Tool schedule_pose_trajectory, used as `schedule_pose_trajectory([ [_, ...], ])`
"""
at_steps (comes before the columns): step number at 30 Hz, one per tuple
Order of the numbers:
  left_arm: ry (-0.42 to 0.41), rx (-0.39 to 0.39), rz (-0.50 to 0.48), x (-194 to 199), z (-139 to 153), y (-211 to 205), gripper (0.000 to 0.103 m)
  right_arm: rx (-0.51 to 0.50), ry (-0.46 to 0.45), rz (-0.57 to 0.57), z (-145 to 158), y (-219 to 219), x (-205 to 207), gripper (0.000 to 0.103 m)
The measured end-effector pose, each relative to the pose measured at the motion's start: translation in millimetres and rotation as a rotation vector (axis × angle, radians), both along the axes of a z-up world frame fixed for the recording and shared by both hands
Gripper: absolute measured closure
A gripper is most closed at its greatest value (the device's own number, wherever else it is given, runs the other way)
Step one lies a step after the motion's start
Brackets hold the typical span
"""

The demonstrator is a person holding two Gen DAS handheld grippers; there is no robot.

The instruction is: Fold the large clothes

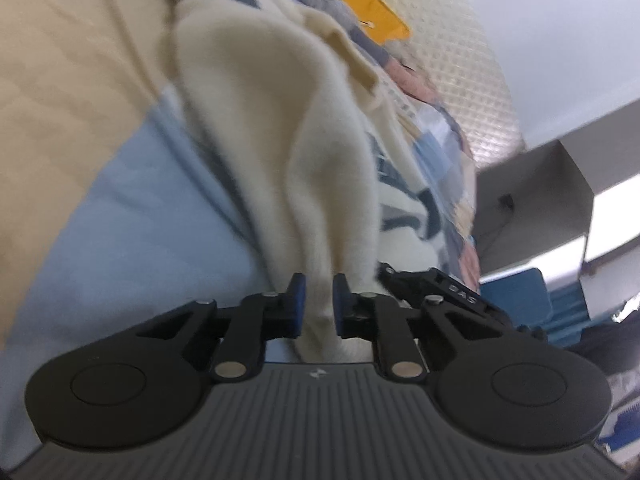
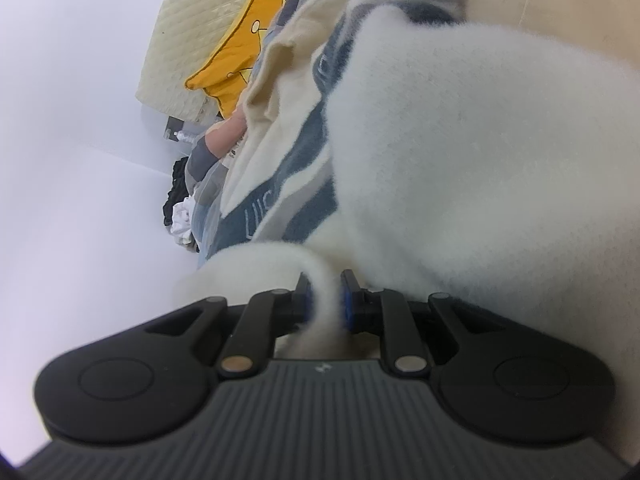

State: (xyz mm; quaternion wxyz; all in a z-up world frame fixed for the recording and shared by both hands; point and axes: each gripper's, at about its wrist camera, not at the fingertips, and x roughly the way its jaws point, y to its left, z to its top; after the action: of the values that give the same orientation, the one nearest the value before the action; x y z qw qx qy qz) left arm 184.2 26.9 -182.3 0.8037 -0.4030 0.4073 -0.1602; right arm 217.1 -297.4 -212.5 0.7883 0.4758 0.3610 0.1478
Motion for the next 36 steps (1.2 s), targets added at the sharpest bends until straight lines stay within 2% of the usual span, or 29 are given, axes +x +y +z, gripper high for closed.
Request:
schedule_pose_trajectory([
  [1, 0.008, 0.0, 0.004, 0.4, -1.1, 2.4, 0.093, -0.004, 0.0, 0.0, 0.6, 1.0, 0.5, 0.086],
  [4, 0.016, -0.053, -0.007, 1.6, -6.2, 3.3, 0.093, 0.0, 0.003, -0.001, 0.3, 1.2, -0.4, 0.086],
  [6, 0.001, -0.056, -0.023, 2.0, -5.1, 0.5, 0.093, 0.001, 0.003, 0.0, 0.9, 1.1, 0.1, 0.086],
  [12, -0.066, 0.062, -0.06, 5.0, 1.1, -15.5, 0.093, -0.005, 0.005, -0.001, 1.7, 2.7, 1.0, 0.085],
  [16, -0.03, 0.117, -0.066, 13.4, -0.8, -20.9, 0.093, -0.01, 0.002, 0.004, 1.6, 3.8, 1.4, 0.084],
  [21, -0.056, 0.159, -0.071, 12.6, 4.0, -26.9, 0.096, -0.02, 0.001, 0.003, 4.3, 5.8, 1.2, 0.082],
  [24, -0.063, 0.172, -0.064, 10.5, 7.2, -27.1, 0.097, -0.028, 0.001, 0.004, 5.2, 6.4, 1.0, 0.078],
  [30, -0.091, 0.202, -0.048, -3.7, 21.9, -24.4, 0.098, -0.014, -0.001, -0.006, 6.6, 5.7, -3.3, 0.058],
  [36, -0.086, 0.189, -0.025, -26.6, 46.0, -3.6, 0.098, 0.026, -0.018, 0.041, 12.4, 9.0, -9.4, 0.052],
])
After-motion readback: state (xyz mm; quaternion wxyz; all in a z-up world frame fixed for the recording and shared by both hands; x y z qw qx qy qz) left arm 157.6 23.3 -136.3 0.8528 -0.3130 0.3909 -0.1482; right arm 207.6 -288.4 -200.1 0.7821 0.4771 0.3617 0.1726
